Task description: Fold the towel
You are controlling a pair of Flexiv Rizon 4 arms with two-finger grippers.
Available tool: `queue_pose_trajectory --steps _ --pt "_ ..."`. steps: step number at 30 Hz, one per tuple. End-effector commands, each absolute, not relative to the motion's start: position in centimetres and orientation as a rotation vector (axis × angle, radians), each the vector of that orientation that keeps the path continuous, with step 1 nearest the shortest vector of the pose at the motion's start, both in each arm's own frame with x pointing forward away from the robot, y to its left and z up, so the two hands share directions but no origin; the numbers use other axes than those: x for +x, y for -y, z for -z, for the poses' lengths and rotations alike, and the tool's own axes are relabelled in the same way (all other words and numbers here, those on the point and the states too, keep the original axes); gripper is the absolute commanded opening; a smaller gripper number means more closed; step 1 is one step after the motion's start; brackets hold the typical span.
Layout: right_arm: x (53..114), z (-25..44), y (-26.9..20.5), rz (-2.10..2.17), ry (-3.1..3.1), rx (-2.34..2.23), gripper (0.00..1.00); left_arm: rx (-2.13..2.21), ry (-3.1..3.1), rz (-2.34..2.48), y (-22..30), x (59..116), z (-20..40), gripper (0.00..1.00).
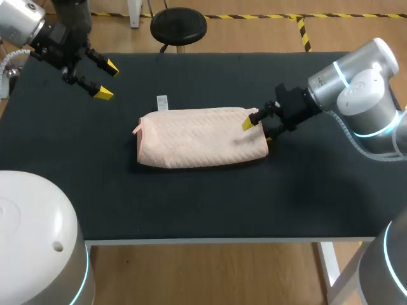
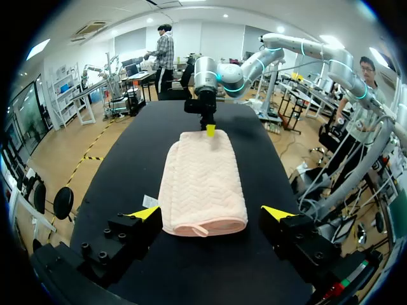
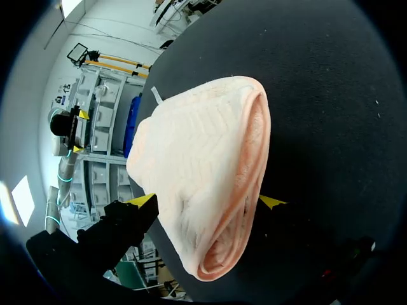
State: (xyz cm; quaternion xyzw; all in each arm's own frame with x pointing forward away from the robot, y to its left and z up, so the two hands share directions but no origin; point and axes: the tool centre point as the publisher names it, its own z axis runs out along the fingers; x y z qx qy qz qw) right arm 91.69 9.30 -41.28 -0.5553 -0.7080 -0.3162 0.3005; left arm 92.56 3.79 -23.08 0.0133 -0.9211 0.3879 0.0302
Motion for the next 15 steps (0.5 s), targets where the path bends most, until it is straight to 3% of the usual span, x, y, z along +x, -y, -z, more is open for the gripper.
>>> queue_pose_trajectory --steps 1,8,9,10,11,15 --pt "91.9 41.9 -10.4 0.843 1.874 -1.470 1.00 0.041 2.841 -1.198 -3.8 92.5 23.2 1.00" --pt "91.8 41.6 -11.6 0.853 1.871 -1.479 1.00 0.041 2.841 -1.198 -3.8 92.5 23.2 1.00" --pt "91.8 41.6 -11.7 0.854 1.873 -1.483 0.75 0.041 2.841 -1.198 -3.8 92.5 23.2 1.00" --pt "91.8 41.6 -11.7 0.854 1.873 -1.485 0.34 0.041 2.841 -1.198 -3.8 92.5 23.2 1.00" --pt "91.8 41.5 -11.8 0.853 1.874 -1.490 0.00 0.041 2.841 -1.198 -3.8 92.5 23.2 1.00" --pt "91.7 40.9 -12.3 0.845 1.887 -1.521 0.00 0.041 2.841 -1.198 -3.8 92.5 23.2 1.00"
